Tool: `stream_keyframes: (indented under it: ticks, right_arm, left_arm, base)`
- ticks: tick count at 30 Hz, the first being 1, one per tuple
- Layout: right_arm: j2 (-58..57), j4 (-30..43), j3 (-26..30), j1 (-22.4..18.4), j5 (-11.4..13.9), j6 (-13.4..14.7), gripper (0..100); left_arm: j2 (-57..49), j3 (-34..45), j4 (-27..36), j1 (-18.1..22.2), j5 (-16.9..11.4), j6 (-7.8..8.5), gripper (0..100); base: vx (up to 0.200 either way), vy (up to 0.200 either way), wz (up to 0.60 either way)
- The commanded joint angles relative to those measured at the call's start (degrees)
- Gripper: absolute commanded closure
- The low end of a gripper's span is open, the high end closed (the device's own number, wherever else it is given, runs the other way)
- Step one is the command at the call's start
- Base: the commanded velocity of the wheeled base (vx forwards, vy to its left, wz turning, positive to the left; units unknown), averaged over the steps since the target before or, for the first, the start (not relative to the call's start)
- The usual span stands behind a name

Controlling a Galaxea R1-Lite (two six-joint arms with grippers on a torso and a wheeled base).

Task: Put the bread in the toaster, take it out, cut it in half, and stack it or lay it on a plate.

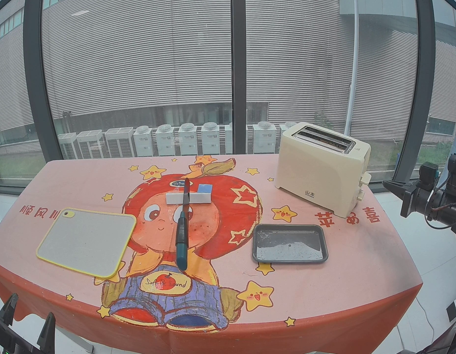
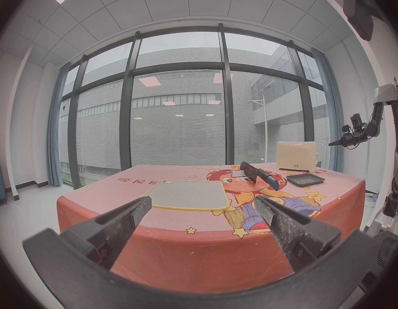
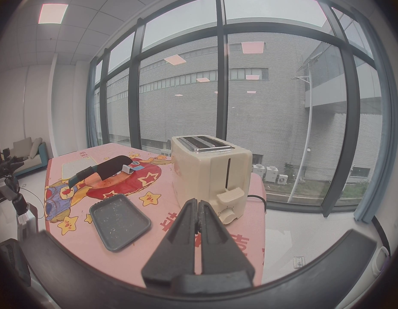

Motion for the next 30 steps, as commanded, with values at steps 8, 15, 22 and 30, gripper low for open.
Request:
stream_keyframes:
  ticks: [8,15,22,30]
  right_arm:
    - [0.4,-5.2,2.4,0.3,-0.1,-0.3,100]
    - [0.5,-5.2,2.4,0.3,-0.1,-0.3,100]
    - [0.6,-5.2,2.4,0.2,-0.1,-0.3,100]
    - [1.3,-5.3,2.4,0.1,-0.1,-0.8,100]
  left_arm:
    - [0.1,1.0,0.0,0.0,-0.1,0.0,0]
    - [0.1,1.0,0.0,0.0,0.0,0.0,0]
    - [0.1,1.0,0.0,0.0,0.0,0.0,0]
    - [0.1,1.0,0.0,0.0,-0.1,0.0,0]
  base:
    - [0.0,0.0,0.0]
    - [0.0,0.0,0.0]
    - [0.0,0.0,0.0]
    - [0.0,0.0,0.0]
